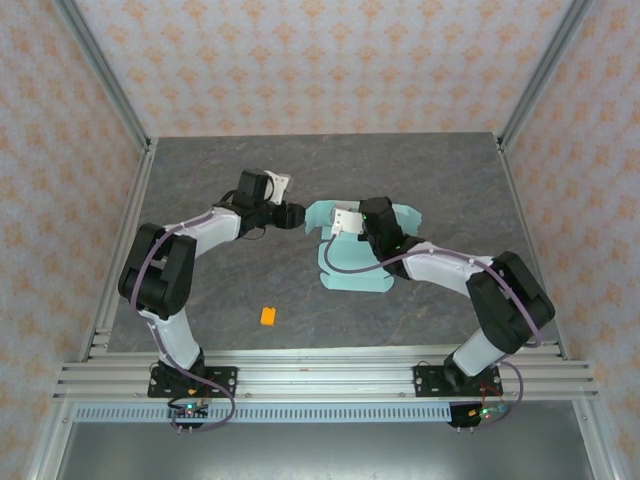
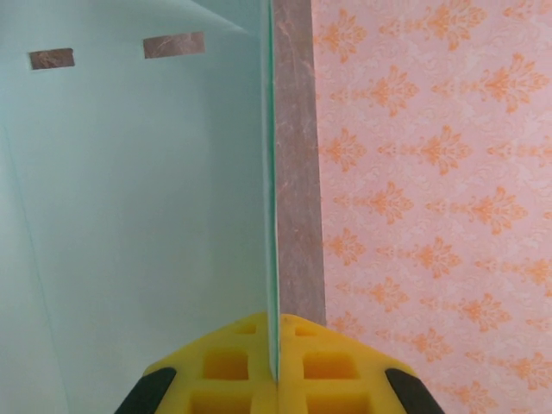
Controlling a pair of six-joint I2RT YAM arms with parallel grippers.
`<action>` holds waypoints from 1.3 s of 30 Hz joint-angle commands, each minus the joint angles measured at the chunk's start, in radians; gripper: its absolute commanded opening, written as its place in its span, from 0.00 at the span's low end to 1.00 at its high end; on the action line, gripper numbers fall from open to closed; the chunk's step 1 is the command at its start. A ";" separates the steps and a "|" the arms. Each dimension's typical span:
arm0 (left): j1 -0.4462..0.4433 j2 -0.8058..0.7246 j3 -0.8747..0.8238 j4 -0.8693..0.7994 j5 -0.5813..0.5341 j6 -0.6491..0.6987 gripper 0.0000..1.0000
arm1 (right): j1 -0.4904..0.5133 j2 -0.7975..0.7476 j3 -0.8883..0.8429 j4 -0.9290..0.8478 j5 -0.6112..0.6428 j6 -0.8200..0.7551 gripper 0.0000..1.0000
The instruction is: Fold the paper box
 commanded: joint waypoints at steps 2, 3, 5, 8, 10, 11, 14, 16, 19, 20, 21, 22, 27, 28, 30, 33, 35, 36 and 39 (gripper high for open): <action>0.011 0.013 0.033 -0.065 0.085 0.113 0.57 | -0.004 0.039 -0.034 0.131 0.013 -0.036 0.00; 0.010 0.018 0.038 -0.069 0.098 0.123 0.57 | -0.004 0.048 -0.039 0.150 0.012 -0.038 0.00; 0.010 0.030 0.052 -0.082 0.124 0.143 0.56 | -0.004 0.060 -0.043 0.156 0.014 -0.038 0.00; 0.010 0.046 0.070 -0.100 0.143 0.169 0.56 | -0.004 0.074 -0.058 0.189 0.016 -0.035 0.00; 0.010 0.052 0.072 -0.104 0.165 0.188 0.56 | -0.004 0.078 -0.069 0.206 0.018 -0.034 0.00; 0.010 0.055 0.073 -0.105 0.182 0.198 0.56 | -0.004 0.079 -0.074 0.214 0.020 -0.035 0.00; 0.008 0.057 0.073 -0.105 0.223 0.214 0.56 | -0.004 0.086 -0.089 0.240 0.021 -0.043 0.00; 0.006 0.060 0.074 -0.105 0.249 0.228 0.55 | -0.003 0.093 -0.093 0.248 0.026 -0.043 0.00; -0.006 0.063 0.080 -0.111 0.287 0.253 0.55 | -0.004 0.096 -0.094 0.254 0.024 -0.035 0.00; -0.010 0.062 0.082 -0.110 0.296 0.259 0.55 | -0.004 0.094 -0.092 0.247 0.021 -0.031 0.00; -0.013 0.063 0.081 -0.108 0.307 0.265 0.55 | -0.004 0.090 -0.091 0.239 0.019 -0.026 0.00; -0.016 0.065 0.081 -0.106 0.320 0.270 0.55 | -0.004 0.087 -0.091 0.234 0.017 -0.020 0.00; -0.033 0.075 0.102 -0.119 0.349 0.291 0.56 | -0.010 0.072 -0.084 0.205 0.002 -0.010 0.00; -0.037 0.077 0.103 -0.118 0.348 0.292 0.56 | -0.012 0.071 -0.084 0.205 0.001 -0.011 0.00; -0.047 0.082 0.106 -0.112 0.353 0.293 0.56 | -0.018 0.069 -0.084 0.207 -0.004 -0.009 0.00; -0.063 0.085 0.104 -0.086 0.355 0.282 0.56 | -0.024 0.067 -0.084 0.211 -0.012 0.002 0.00; -0.071 0.085 0.099 -0.065 0.358 0.272 0.56 | -0.027 0.061 -0.084 0.203 -0.026 0.014 0.00; -0.075 0.085 0.098 -0.056 0.358 0.268 0.56 | -0.029 0.057 -0.083 0.199 -0.033 0.019 0.00; -0.082 0.089 0.100 -0.044 0.365 0.266 0.56 | -0.036 0.046 -0.081 0.182 -0.056 0.034 0.00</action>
